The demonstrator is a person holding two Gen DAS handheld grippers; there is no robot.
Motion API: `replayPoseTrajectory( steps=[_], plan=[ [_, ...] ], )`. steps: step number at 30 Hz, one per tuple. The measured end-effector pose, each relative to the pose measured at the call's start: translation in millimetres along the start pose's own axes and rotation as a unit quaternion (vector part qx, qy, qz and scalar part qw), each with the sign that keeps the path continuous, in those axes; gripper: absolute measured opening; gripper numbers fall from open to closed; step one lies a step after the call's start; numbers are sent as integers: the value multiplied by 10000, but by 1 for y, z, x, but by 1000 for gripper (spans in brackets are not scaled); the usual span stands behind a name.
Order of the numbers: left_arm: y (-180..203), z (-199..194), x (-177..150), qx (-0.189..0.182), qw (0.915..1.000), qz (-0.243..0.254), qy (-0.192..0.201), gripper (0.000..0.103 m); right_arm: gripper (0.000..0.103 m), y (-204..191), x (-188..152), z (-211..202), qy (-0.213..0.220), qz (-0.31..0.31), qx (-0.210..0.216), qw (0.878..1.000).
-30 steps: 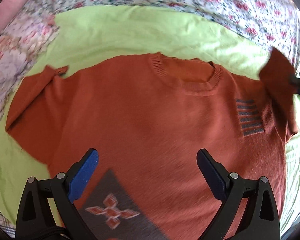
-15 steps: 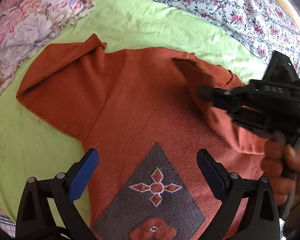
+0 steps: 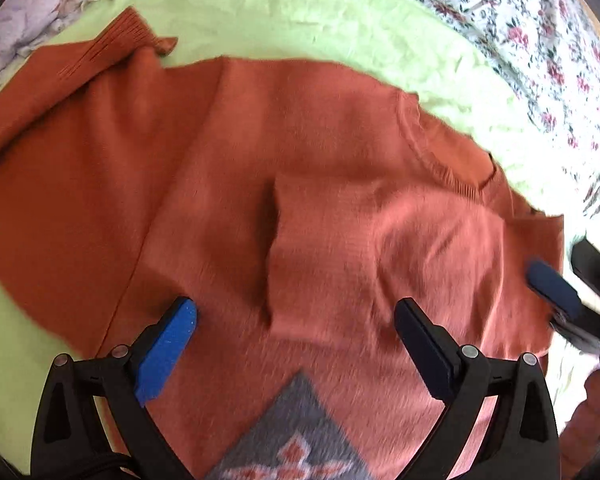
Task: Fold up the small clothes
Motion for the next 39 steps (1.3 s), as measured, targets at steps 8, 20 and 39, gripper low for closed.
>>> replayPoseTrajectory(
  steps=[8, 20, 39],
  plan=[
    [32, -5, 12, -532, 9975, 458, 114, 3, 37, 36, 1, -86, 1014, 498, -443, 9926],
    [-24, -41, -8, -233, 9986, 209, 416, 3, 37, 127, 22, -189, 2008, 726, -2289, 9497],
    [-24, -22, -15, 82, 9995, 273, 118, 5, 11, 173, 59, -161, 1204, 295, -2997, 9460]
  ],
)
Point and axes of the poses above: each gripper's, at about its wrist camera, not at the fingertips, and z roughly the way its jaws point, y to its right, x to its top, the point moved 5 cm from there along z, roughly the way its jaws point, and after that the axes turned 1 degree about -x, right-handed, at the moved point
